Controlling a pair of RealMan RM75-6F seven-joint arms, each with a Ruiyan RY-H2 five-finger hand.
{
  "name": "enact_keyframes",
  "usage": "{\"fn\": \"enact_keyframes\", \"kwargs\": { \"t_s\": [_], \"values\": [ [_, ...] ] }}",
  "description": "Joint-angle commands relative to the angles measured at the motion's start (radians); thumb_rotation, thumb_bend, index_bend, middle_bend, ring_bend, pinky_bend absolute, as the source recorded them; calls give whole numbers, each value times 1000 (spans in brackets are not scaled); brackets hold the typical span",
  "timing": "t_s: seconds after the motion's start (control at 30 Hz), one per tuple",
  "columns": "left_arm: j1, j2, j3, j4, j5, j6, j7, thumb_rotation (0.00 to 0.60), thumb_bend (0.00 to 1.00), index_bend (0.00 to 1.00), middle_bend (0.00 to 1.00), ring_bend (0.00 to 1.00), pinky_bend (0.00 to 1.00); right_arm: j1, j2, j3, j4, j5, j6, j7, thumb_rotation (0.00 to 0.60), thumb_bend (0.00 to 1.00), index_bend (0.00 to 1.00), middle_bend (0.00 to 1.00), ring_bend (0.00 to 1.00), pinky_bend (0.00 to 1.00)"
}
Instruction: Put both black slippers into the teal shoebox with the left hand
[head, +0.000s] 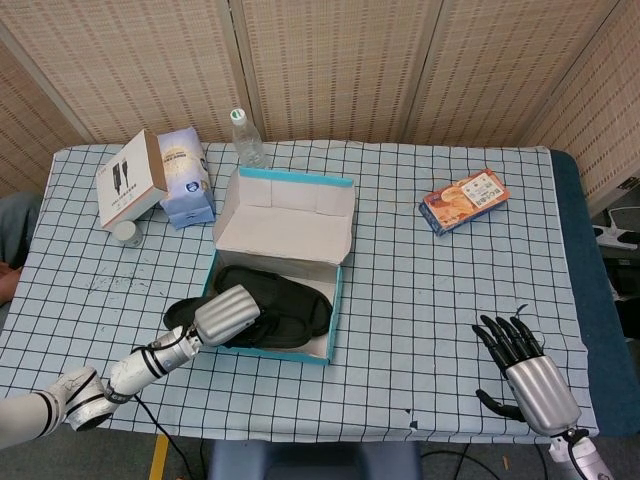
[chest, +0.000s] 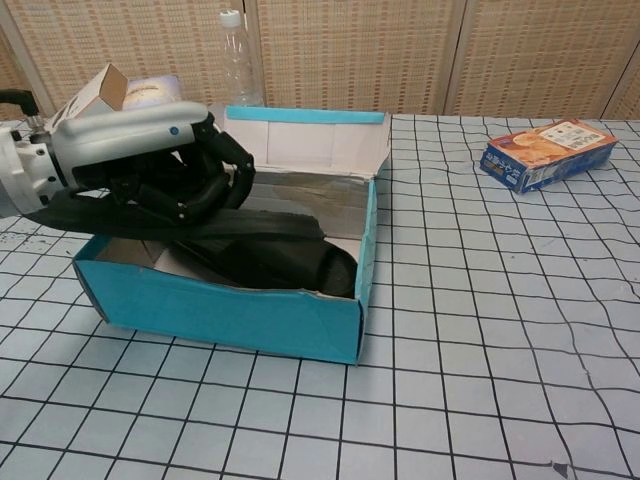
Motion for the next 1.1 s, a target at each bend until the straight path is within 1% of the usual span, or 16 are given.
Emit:
{"fn": "enact_keyframes", "kwargs": {
  "t_s": [0.03,0.13,0.23,0.43,0.57,0.77,0.97,1.1],
  "values": [
    [-10,42,7,-72,-50,-68,-1,600,750,829,917,811,1000,-1,1,0,1,0,0,1,525,155,0,0,0,0],
    [-10,42,1,-82,-64,-78,-25,600,750,829,917,812,1000,2,-1,-2,2,-1,-7,1,523,155,0,0,0,0],
    [-16,32,-9,-89,-73,-85,-74,600,751,828,917,812,1000,3,-2,-3,1,-2,-9,-1,524,154,0,0,0,0],
    [-36,22,-44,-125,-91,-92,-160,600,751,829,917,812,1000,3,-2,-2,0,-1,-8,0,524,154,0,0,0,0],
    [-46,15,-51,-134,-96,-113,-138,600,750,829,917,812,1000,5,0,-3,2,-1,-11,5,525,154,0,0,0,0],
    [-54,-10,-58,-124,-138,-167,-123,600,750,829,917,812,1000,5,3,-3,3,-3,-7,14,524,154,0,0,0,0],
    [-64,-13,-70,-124,-193,-232,-101,600,750,828,918,815,1000,7,5,-4,5,-4,-9,17,524,154,0,0,0,0],
    [-68,-18,-89,-125,-250,-277,-116,600,750,828,918,818,1000,8,4,-4,5,-3,-10,17,524,154,0,0,0,0]
  ]
}}
